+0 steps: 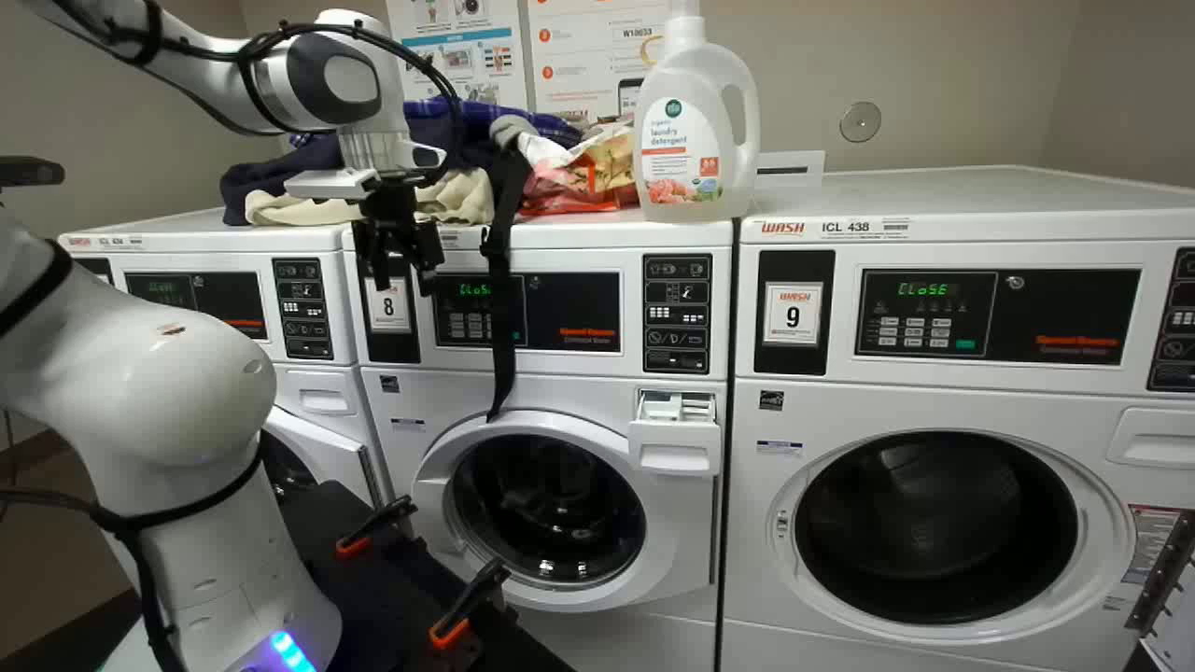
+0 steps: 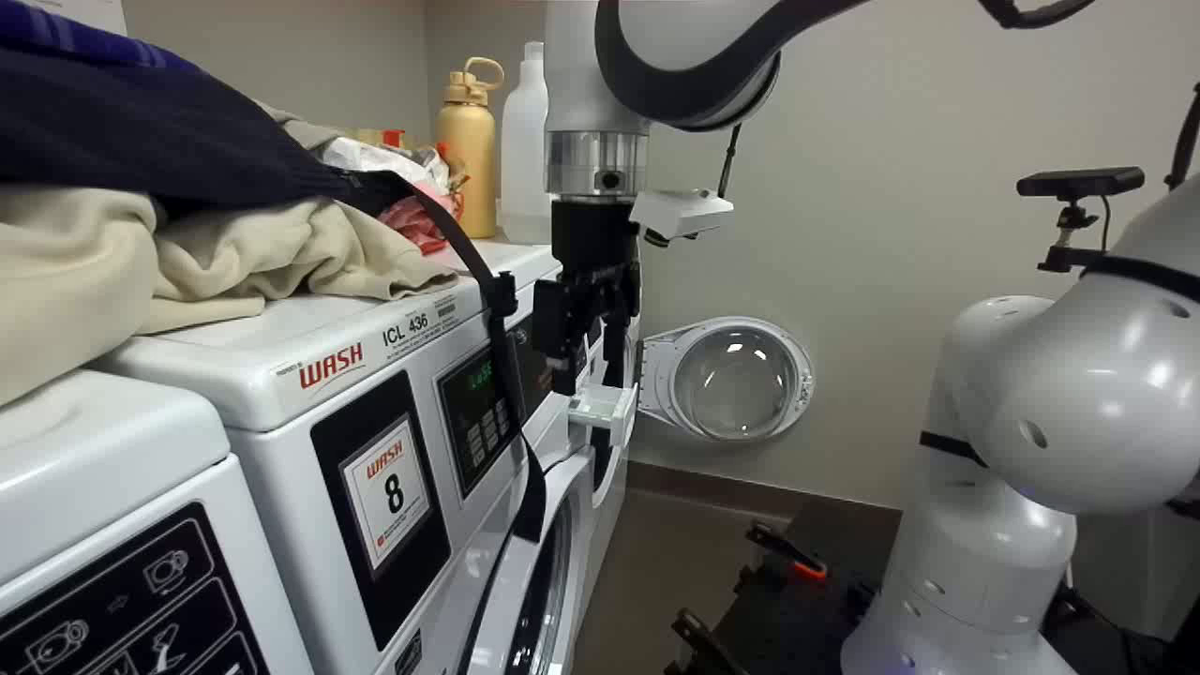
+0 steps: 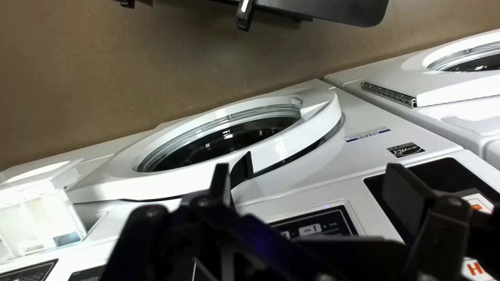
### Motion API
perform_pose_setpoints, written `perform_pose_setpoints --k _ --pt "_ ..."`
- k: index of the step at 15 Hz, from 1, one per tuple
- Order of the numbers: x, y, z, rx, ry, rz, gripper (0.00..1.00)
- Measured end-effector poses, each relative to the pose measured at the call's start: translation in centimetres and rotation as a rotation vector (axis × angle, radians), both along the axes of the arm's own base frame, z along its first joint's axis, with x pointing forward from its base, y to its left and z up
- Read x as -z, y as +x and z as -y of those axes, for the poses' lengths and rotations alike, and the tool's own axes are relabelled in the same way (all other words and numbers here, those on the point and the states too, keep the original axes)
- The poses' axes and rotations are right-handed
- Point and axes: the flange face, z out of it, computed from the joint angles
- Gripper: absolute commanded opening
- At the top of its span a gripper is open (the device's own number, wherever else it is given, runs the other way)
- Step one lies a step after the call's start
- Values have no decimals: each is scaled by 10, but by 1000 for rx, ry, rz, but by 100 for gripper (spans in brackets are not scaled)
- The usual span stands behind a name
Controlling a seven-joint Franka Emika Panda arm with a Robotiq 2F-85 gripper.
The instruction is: Push the second button in the third row of the middle machine
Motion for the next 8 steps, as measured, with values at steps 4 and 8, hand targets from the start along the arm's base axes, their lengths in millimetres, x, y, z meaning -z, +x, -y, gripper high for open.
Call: perform_pose_setpoints --k 4,8 --pt "1 1 0 -3 -5 -2 100" --pt "11 13 0 -16 -18 25 100"
